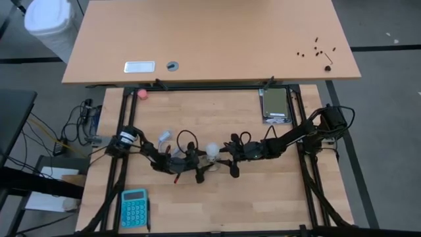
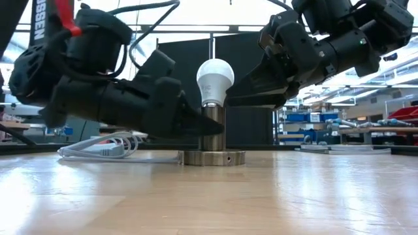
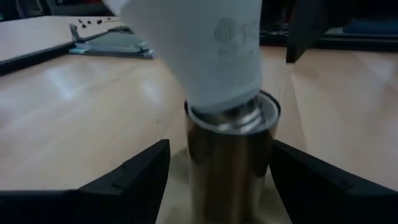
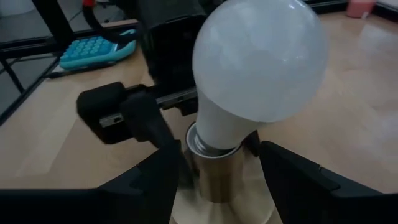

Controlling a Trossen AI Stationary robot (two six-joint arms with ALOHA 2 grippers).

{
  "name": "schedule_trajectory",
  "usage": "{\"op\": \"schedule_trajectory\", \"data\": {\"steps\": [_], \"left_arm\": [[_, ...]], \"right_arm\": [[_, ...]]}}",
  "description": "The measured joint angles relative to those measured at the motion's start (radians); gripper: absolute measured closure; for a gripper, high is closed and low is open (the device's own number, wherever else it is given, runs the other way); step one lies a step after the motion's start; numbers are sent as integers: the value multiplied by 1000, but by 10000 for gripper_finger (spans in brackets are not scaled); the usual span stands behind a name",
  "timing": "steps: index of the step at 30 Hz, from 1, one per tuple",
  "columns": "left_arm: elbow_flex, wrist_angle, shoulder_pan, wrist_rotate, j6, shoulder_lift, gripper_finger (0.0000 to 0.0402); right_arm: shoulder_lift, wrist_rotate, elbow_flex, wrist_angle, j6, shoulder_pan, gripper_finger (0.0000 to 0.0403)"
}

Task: Screw lightbulb
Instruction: Insert the lightbulb into the lamp holder

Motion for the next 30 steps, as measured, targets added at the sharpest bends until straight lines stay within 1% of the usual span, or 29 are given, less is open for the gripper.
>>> {"op": "schedule_trajectory", "data": {"steps": [3,9,12,17,20,23,27,30], "left_arm": [[33,-23,6,18,26,3,126],[77,-127,23,32,34,3,131],[81,-127,29,32,42,3,150],[81,-155,30,32,42,3,198],[81,-160,30,32,39,2,217],[81,-161,30,33,39,2,221],[81,-165,30,33,38,2,211],[80,-168,30,33,41,2,208]], "right_arm": [[0,1,0,0,-2,0,172],[0,1,0,6,-4,0,172],[0,1,0,7,-4,0,172],[0,1,0,6,-4,0,172],[0,3,0,7,-7,0,172],[0,16,0,20,-11,0,172],[0,16,0,20,-9,0,172],[0,16,0,-17,-10,0,172]]}}
